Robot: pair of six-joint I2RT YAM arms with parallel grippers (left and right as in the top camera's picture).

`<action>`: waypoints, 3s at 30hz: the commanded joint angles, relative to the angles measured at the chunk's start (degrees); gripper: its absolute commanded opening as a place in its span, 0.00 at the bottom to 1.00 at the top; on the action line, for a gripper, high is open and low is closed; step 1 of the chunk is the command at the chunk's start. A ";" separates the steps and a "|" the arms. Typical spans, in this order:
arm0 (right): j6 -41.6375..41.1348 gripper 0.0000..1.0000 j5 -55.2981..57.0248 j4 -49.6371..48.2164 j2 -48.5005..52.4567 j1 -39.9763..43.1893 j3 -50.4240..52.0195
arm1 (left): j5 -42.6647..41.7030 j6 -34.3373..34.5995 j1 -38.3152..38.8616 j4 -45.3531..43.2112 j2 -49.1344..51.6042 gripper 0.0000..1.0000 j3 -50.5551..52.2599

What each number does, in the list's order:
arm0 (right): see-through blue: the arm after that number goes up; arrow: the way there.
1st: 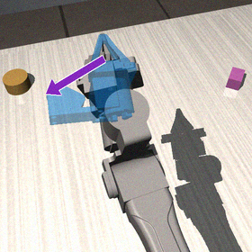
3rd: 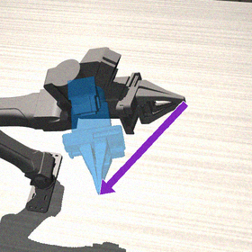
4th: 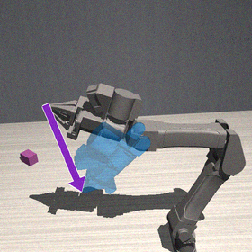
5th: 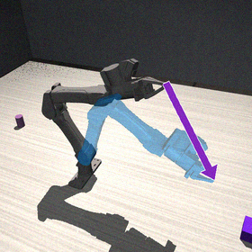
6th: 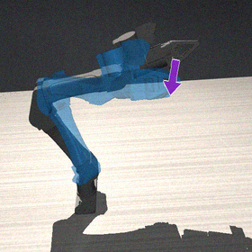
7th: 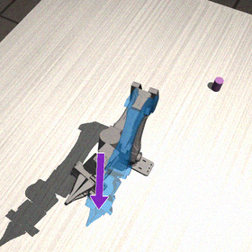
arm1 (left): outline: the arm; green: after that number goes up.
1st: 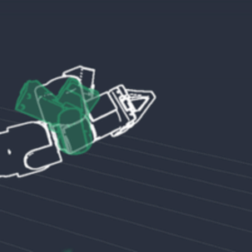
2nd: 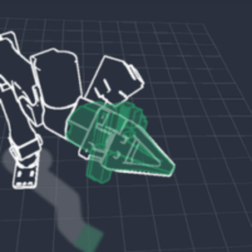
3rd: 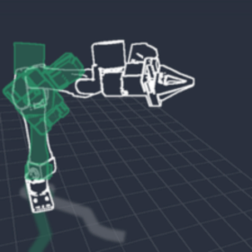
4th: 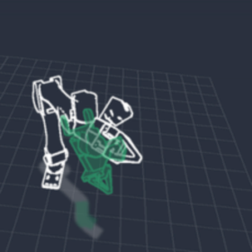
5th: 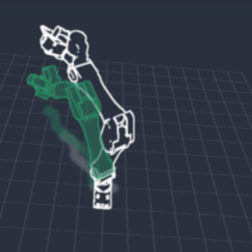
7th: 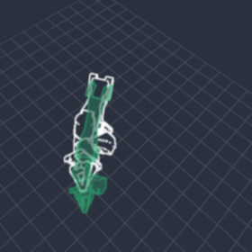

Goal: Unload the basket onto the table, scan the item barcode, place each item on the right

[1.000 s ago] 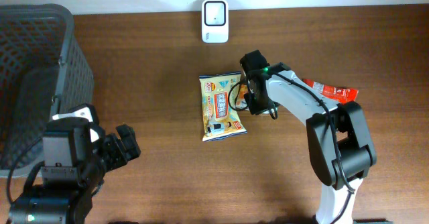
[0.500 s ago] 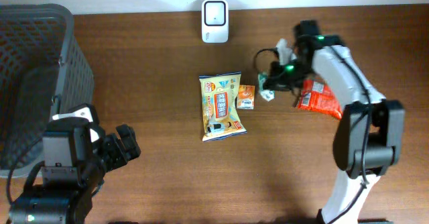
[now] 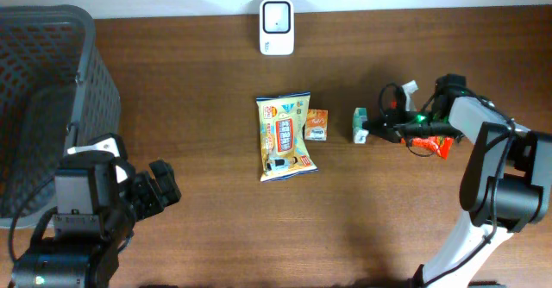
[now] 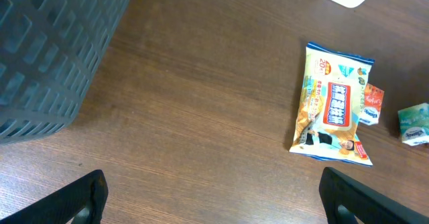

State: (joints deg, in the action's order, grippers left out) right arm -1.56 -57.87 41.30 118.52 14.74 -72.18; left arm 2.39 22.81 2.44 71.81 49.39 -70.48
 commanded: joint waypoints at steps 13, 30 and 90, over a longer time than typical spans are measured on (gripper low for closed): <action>-2.23 0.31 27.76 28.15 0.02 -1.25 -24.00 | 0.31 0.50 -0.37 0.04 -0.17 0.99 -0.22; -11.13 0.24 48.68 17.86 7.67 -20.04 -25.09 | 0.31 0.50 -0.37 0.04 -0.17 0.99 -0.22; -11.34 0.11 59.74 31.74 8.28 -26.36 -32.89 | 0.31 0.50 -0.37 0.04 -0.17 0.99 -0.22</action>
State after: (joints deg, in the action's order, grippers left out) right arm -11.90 6.59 73.78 126.82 -11.35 -104.14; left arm 2.39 22.81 2.44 71.81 49.39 -70.48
